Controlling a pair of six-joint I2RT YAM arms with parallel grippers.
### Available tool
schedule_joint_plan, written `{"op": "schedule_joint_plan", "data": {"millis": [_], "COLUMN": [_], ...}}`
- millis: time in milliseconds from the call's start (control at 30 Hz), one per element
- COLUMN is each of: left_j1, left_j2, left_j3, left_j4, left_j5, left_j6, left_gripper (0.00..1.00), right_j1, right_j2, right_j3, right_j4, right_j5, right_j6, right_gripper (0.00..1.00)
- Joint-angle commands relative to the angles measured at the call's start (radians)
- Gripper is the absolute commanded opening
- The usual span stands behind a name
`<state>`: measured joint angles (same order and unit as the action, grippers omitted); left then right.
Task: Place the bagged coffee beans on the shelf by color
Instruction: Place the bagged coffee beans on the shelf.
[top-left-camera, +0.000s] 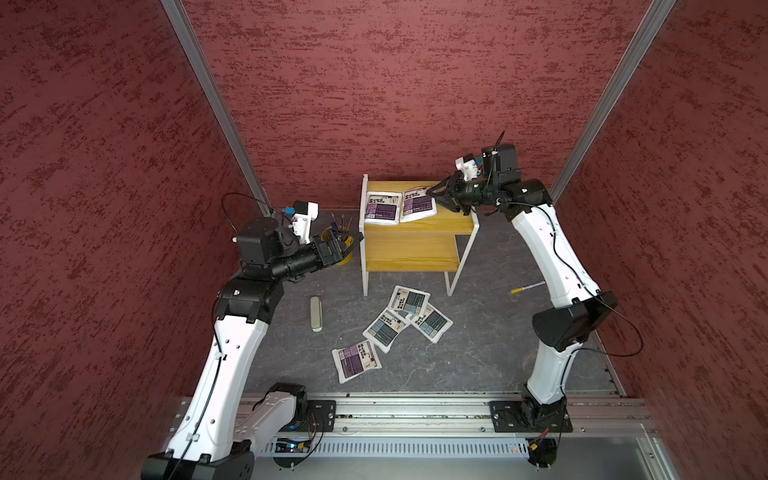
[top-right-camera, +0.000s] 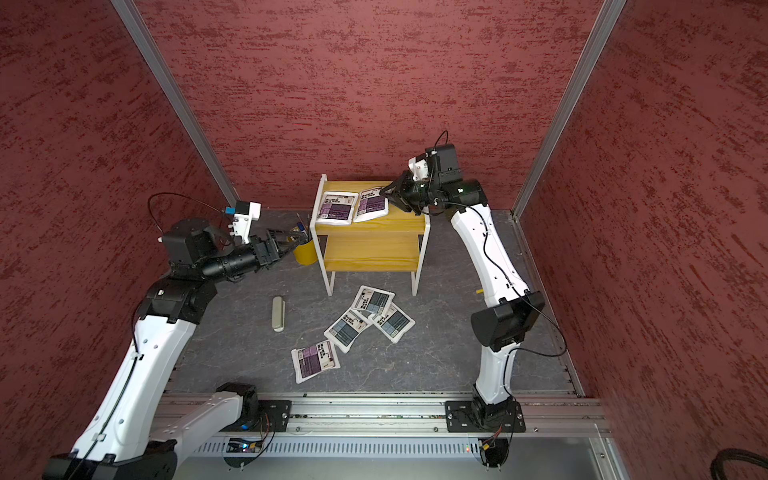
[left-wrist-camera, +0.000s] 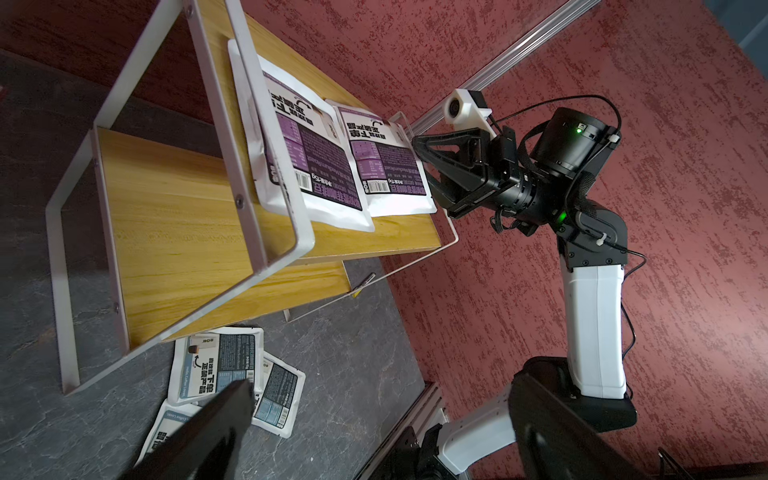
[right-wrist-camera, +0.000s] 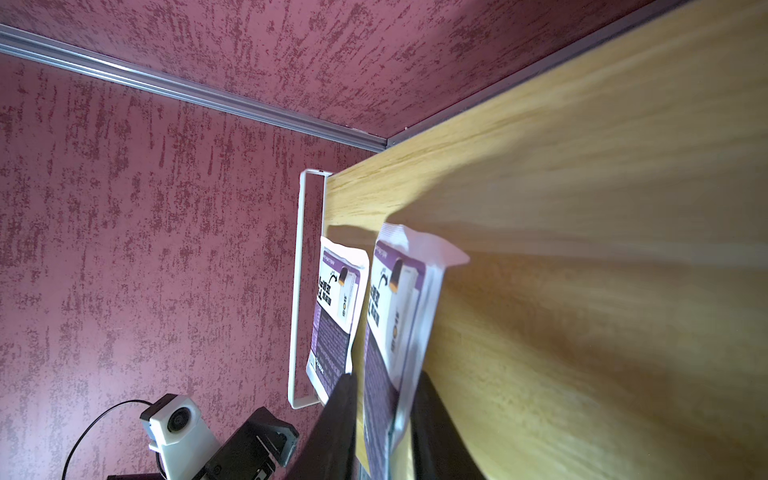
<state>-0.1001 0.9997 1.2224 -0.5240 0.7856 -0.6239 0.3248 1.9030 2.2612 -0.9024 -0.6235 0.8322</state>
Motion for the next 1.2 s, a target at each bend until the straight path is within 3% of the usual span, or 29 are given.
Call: {"op": "schedule_joint_plan", "data": {"millis": [0, 333, 767, 1167], "left_j1": [0.013, 0.025, 0.037, 0.060], "left_j2": [-0.017, -0.018, -0.005, -0.011], "left_j3": [-0.018, -0.022, -0.026, -0.048], "left_j4": [0.001, 0.002, 0.009, -0.047], "left_j5": [0.018, 0.027, 0.031, 0.018], "left_j6": [-0.002, -0.002, 0.001, 0.004], "left_gripper": [1.00, 1.00, 1.00, 1.00], "right_j1": [0.008, 0.017, 0.018, 0.049], "right_j2": [0.017, 0.044, 0.043, 0.011], "right_j3": [-0.001, 0.045, 0.130, 0.220], "right_j4": [0.025, -0.016, -0.162, -0.162], "right_j5": [0.013, 0.029, 0.136, 0.144], "right_j6": [-0.001, -0.023, -0.127, -0.165], "right_gripper": [0.26, 0.29, 0.48, 0.49]}}
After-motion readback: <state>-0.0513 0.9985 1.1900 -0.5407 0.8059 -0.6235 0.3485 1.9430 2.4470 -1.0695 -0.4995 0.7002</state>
